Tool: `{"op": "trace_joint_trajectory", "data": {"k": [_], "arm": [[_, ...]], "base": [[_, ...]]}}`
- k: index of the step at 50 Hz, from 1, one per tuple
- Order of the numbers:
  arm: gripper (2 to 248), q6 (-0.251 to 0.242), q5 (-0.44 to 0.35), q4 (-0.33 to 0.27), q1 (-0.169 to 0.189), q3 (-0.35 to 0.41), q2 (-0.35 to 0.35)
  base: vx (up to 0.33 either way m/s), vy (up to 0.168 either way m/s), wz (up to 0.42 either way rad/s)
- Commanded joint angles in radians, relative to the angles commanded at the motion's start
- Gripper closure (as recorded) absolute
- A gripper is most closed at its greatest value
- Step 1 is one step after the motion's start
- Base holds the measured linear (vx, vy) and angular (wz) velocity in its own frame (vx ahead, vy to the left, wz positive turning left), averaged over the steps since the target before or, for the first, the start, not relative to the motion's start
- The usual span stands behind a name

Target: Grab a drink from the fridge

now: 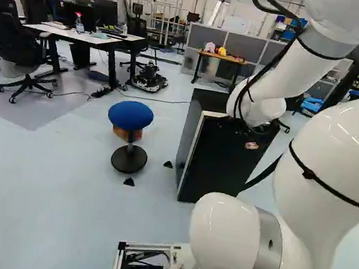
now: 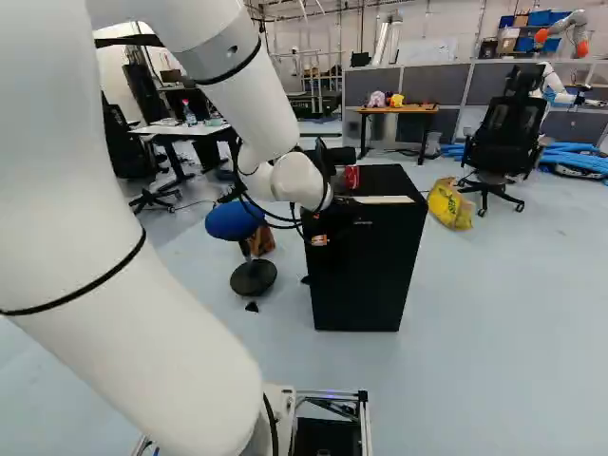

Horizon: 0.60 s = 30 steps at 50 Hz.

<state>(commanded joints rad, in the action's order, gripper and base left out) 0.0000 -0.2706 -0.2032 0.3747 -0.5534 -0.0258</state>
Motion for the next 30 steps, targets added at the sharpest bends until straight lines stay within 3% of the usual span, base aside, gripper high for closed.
{"op": "trace_joint_trajectory", "data": {"k": [30], "arm": [[3, 0.0, -0.233, 0.0, -0.001, 0.001, -0.001]], "base": [[0.0, 0.0, 0.0]]}}
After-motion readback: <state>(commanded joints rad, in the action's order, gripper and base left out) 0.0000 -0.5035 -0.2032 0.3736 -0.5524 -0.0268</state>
